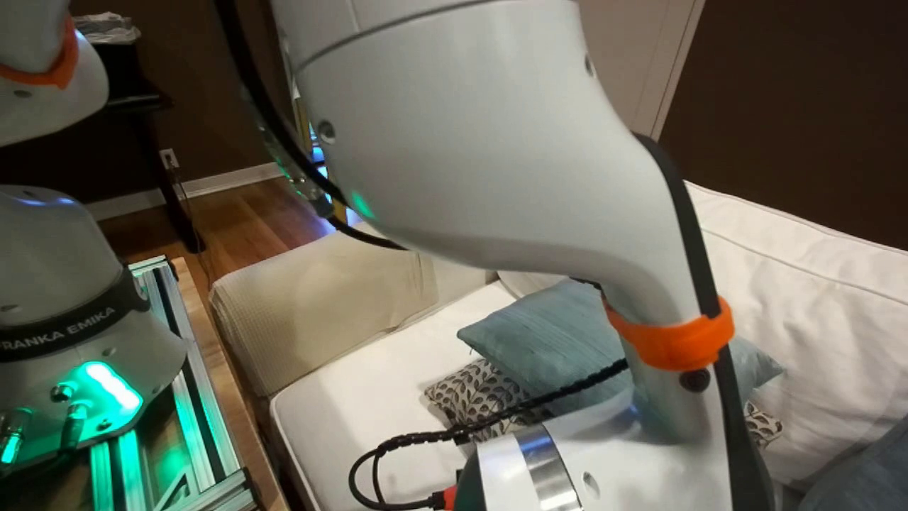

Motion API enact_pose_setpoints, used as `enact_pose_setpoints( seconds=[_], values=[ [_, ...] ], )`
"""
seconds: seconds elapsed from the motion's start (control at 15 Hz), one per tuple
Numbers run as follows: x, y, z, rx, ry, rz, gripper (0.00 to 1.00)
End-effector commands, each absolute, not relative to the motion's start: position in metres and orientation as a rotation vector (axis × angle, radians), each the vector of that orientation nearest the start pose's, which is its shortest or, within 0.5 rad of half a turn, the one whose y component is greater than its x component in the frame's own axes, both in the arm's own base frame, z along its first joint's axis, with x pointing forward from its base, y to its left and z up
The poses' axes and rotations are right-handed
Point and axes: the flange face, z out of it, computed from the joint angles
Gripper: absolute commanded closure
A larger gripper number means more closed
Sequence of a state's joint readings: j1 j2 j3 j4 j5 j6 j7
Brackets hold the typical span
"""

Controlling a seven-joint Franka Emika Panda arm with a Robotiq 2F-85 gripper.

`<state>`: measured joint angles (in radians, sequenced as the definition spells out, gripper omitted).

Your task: Place remote between the two vertically stacked cushions

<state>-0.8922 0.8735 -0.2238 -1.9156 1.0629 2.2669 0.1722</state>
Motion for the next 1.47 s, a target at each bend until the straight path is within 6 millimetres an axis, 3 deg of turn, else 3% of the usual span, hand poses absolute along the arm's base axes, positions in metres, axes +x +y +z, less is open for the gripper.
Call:
enact_pose_setpoints(
  seconds=[0.0, 0.67, 1.0, 1.4],
  values=[
    [0.248, -0.499, 0.001, -1.205, 2.271, 0.211, 1.00],
    [0.277, -0.501, -0.014, -1.167, 2.284, 0.250, 1.00],
    [0.282, -0.500, -0.020, -1.147, 2.291, 0.265, 1.00],
    [0.298, -0.492, -0.009, -1.145, 2.209, 0.277, 1.00]
  ],
)
